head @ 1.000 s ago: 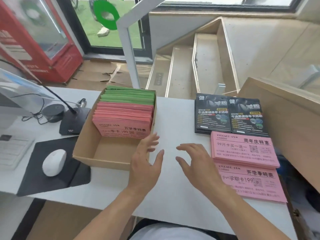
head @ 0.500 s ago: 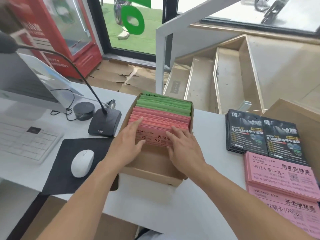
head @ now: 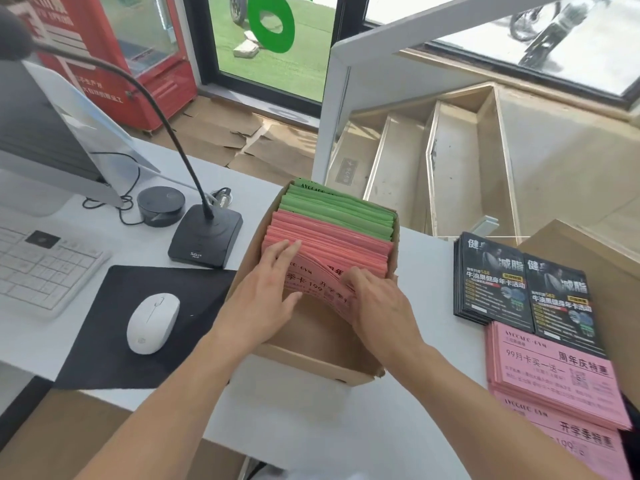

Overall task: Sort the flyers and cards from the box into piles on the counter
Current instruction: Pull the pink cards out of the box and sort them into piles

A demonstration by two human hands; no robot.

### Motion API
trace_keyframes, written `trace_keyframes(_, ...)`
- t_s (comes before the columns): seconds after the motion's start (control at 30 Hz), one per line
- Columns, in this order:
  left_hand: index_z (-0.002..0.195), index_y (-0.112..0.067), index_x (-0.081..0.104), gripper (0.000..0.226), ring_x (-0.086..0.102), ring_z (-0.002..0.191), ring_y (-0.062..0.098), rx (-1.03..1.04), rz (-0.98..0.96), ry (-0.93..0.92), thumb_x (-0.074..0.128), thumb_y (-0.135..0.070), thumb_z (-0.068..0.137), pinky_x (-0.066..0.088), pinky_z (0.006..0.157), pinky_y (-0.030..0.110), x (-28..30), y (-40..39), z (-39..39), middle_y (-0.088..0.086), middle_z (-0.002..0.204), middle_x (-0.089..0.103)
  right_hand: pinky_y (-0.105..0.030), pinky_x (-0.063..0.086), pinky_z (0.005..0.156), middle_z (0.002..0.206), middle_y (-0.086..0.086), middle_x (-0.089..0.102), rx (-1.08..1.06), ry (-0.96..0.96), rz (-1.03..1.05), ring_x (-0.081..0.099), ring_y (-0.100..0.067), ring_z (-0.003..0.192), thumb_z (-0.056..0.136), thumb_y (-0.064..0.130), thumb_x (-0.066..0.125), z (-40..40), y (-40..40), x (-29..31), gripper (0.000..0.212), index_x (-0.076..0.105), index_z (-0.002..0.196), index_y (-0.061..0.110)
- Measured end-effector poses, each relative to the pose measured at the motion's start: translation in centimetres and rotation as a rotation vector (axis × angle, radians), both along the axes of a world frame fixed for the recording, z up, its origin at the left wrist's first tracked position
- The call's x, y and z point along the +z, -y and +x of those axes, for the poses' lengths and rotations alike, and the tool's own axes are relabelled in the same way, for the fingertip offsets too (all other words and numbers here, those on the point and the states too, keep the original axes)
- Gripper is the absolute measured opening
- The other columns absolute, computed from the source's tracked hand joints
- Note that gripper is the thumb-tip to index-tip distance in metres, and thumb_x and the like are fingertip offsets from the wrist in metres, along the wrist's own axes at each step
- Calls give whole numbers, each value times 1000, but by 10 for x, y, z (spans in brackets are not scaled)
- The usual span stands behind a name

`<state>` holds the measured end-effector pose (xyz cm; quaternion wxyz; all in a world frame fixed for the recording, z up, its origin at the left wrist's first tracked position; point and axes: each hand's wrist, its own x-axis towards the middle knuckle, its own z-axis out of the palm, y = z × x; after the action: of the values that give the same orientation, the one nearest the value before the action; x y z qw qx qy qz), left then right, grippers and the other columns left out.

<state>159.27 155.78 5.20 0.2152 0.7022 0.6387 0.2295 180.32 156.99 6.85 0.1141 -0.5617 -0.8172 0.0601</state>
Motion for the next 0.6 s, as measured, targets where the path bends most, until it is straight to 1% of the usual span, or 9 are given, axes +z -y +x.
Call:
trace_keyframes(0.1, 158, -34, 15, 83, 50, 134, 17, 1, -2, -1, 67, -31, 94, 45, 107, 37, -1, -1, 0, -16, 164, 14, -35, 36, 58, 93, 8, 60, 39, -27, -138, 47, -22, 70, 89, 4, 49, -4, 0, 1, 28, 40, 106, 25)
trace_keyframes(0.2, 158, -33, 15, 84, 43, 140, 15, 2, 13, 7, 67, -30, 93, 42, 111, 38, -3, -2, -1, -15, 163, 18, -37, 41, 58, 86, 7, 61, 42, -30, -137, 49, -25, 69, 85, 2, 49, -5, -1, 1, 30, 38, 99, 25)
trace_keyframes(0.27, 159, -31, 17, 84, 37, 142, 17, 19, 43, -26, 68, -29, 92, 39, 115, 39, -3, -1, -1, -8, 159, 29, -38, 45, 58, 80, 7, 61, 49, -59, -88, 51, -25, 68, 86, 3, 52, -4, 0, 1, 28, 40, 96, 26)
trace_keyframes(0.33, 155, -26, 31, 78, 38, 135, 20, 83, 143, -118, 73, -28, 89, 37, 114, 42, -3, -1, -2, -1, 144, 45, -37, 46, 52, 74, 8, 62, 62, -95, 18, 55, -22, 66, 83, 4, 57, 0, 3, 2, 32, 39, 94, 28)
trace_keyframes(0.4, 135, -25, 58, 57, 41, 127, 22, 132, 272, -163, 79, -26, 82, 36, 109, 46, -2, -2, -5, -1, 125, 55, -36, 46, 49, 75, 10, 63, 75, -179, 111, 57, -18, 66, 82, 4, 57, 6, 6, 7, 30, 45, 94, 29)
trace_keyframes(0.43, 119, -25, 68, 41, 43, 126, 22, 123, 325, -144, 82, -25, 80, 35, 108, 46, -1, -2, -6, -2, 119, 58, -36, 47, 50, 79, 12, 65, 74, -229, 148, 59, -15, 68, 83, 3, 57, 10, 8, 12, 29, 50, 95, 28)
trace_keyframes(0.5, 96, -21, 72, 22, 52, 122, 19, 61, 417, -60, 85, -22, 78, 37, 108, 45, 3, 1, -6, -5, 110, 65, -35, 51, 56, 89, 16, 69, 60, -330, 202, 64, -9, 77, 85, 0, 62, 19, 12, 28, 32, 60, 100, 28)
trace_keyframes(0.53, 93, -18, 72, 20, 59, 113, 16, 36, 445, 24, 86, -21, 79, 43, 105, 44, 6, 5, -3, -7, 105, 69, -35, 53, 59, 93, 17, 70, 63, -369, 222, 66, -8, 82, 86, -2, 64, 26, 14, 37, 34, 62, 104, 27)
trace_keyframes(0.6, 94, -17, 73, 14, 67, 91, 11, 23, 423, 256, 82, -22, 84, 55, 85, 40, 20, 15, 5, -11, 95, 73, -37, 55, 64, 99, 18, 70, 82, -411, 250, 67, -8, 88, 86, -4, 65, 41, 22, 53, 40, 62, 110, 27)
